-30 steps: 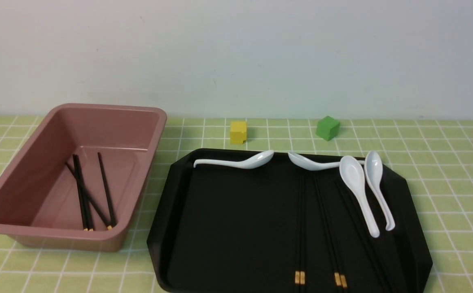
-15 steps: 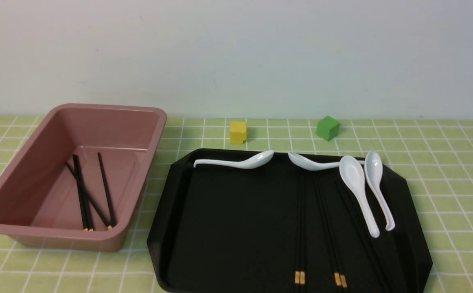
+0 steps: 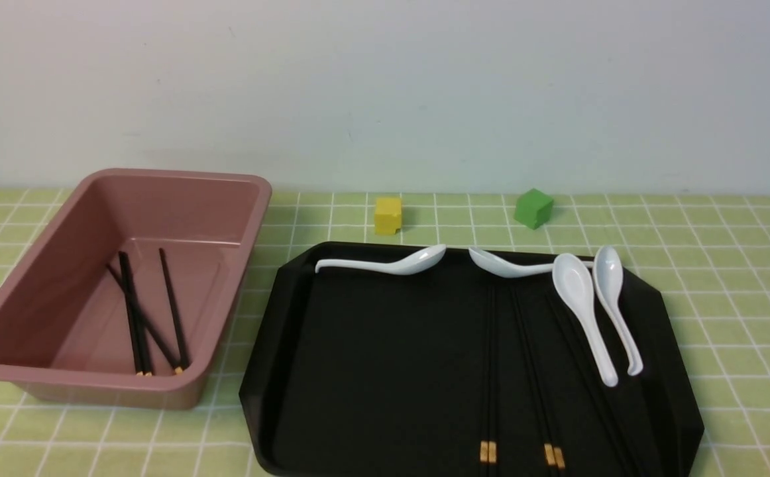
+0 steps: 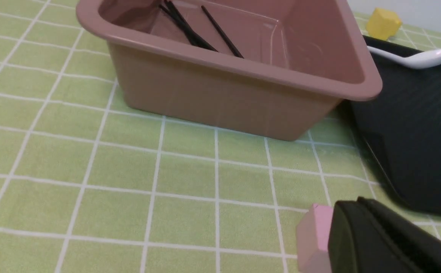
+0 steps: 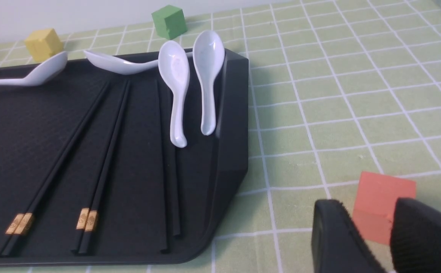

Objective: On green tablecloth take chopsticks from black tray and put them in box.

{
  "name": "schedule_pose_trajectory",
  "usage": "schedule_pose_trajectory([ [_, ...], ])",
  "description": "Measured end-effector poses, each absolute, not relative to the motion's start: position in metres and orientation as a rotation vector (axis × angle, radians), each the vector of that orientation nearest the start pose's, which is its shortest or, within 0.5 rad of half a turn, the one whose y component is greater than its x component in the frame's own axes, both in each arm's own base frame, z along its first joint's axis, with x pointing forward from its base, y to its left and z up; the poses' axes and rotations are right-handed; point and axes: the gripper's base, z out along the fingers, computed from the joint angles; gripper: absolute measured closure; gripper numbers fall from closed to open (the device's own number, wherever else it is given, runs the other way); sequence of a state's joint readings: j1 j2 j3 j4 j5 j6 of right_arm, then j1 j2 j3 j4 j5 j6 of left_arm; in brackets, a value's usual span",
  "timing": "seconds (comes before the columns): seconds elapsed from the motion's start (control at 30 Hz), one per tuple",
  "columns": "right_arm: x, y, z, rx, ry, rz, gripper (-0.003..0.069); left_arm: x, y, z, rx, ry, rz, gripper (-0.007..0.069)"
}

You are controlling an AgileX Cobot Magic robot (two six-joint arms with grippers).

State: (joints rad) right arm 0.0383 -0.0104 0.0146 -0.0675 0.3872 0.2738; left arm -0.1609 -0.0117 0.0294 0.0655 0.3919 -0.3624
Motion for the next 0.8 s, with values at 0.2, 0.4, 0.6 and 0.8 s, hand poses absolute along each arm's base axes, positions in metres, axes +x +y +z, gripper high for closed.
schedule_pose_trajectory([
  [0.2, 0.0521, -0.0003, 0.1741, 0.180, 1.868, 0.148, 0.0419, 0.0517, -0.0061, 0.1687, -0.151, 1.898, -0.290, 0.0635],
  [0.4, 0.0521, -0.0003, 0.1741, 0.180, 1.868, 0.148, 0.0419, 0.0517, -0.0061, 0.1687, -0.151, 1.898, -0.290, 0.0634],
  [0.6, 0.0521, -0.0003, 0.1741, 0.180, 1.868, 0.148, 0.0419, 0.0517, -0.0061, 0.1687, -0.151, 1.898, -0.290, 0.0629],
  [0.8, 0.0521, -0.0003, 0.1741, 0.180, 1.868, 0.148, 0.0419, 0.0517, -0.0061, 0.1687, -0.151, 1.898, -0.290, 0.0624],
])
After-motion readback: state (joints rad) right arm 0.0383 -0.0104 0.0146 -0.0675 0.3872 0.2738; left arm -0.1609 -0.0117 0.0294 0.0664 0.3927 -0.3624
